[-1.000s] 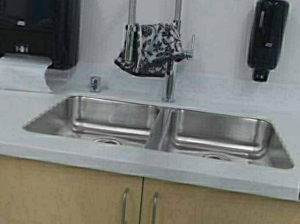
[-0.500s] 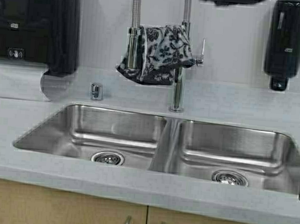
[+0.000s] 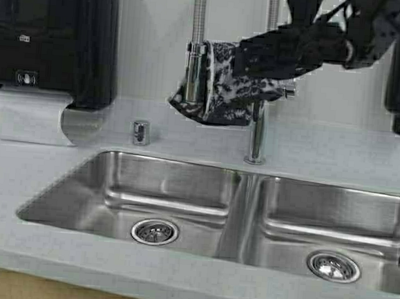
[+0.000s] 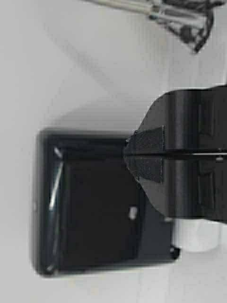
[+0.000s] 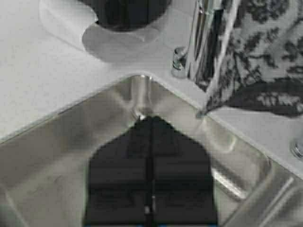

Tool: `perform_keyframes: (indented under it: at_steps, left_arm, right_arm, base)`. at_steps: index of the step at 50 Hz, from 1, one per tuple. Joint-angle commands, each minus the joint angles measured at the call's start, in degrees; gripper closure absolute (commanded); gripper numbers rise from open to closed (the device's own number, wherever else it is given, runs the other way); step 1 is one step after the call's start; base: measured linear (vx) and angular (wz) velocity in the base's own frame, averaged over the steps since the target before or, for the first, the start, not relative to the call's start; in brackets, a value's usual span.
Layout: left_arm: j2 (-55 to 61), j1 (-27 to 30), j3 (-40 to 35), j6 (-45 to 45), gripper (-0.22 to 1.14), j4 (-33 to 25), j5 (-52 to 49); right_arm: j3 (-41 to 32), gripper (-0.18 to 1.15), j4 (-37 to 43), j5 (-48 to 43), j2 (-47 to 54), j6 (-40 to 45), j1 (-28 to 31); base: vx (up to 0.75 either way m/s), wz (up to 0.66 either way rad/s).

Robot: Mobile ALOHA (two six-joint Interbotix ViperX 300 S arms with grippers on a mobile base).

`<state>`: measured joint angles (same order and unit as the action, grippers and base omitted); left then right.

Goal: Get the cloth and wipe up the spill under the wine glass

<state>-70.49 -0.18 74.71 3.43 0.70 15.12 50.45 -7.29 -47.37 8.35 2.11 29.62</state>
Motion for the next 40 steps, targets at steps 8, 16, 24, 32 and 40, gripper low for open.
perform_keyframes:
  at_steps: [8, 16, 24, 32, 40]
  left_arm:
    - [-0.1, 0.0, -0.5, -0.1, 0.89, 0.0, 0.3]
    - [-1.4, 0.0, -0.1, 0.0, 0.89, -0.1, 0.1]
    - [-1.6, 0.0, -0.1, 0.0, 0.89, -0.1, -0.4]
    - [-1.5, 0.0, 0.0, 0.0, 0.89, -0.1, -0.4]
    - [-1.5, 0.0, 0.0, -0.2, 0.89, -0.1, -0.4]
  right_arm:
    - [-4.9, 0.51, 0.0, -1.1, 4.7, 0.4, -0.1]
    - [-4.9, 0.16, 0.1, -1.8, 6.7, 0.4, -0.1]
    - [-5.3, -0.03, 0.2, -3.3, 9.2, 1.3, -0.1]
    - [-6.9, -0.03, 0.3, -4.0, 12.2, 2.4, -0.1]
    - [-10.7, -0.02, 0.3, -4.0, 15.5, 2.5, -0.1]
  base:
    - [0.16, 0.04]
    - [0.14, 0.02]
    - [0.12, 0.01]
    - [0.09, -0.02]
    - [0.05, -0.03]
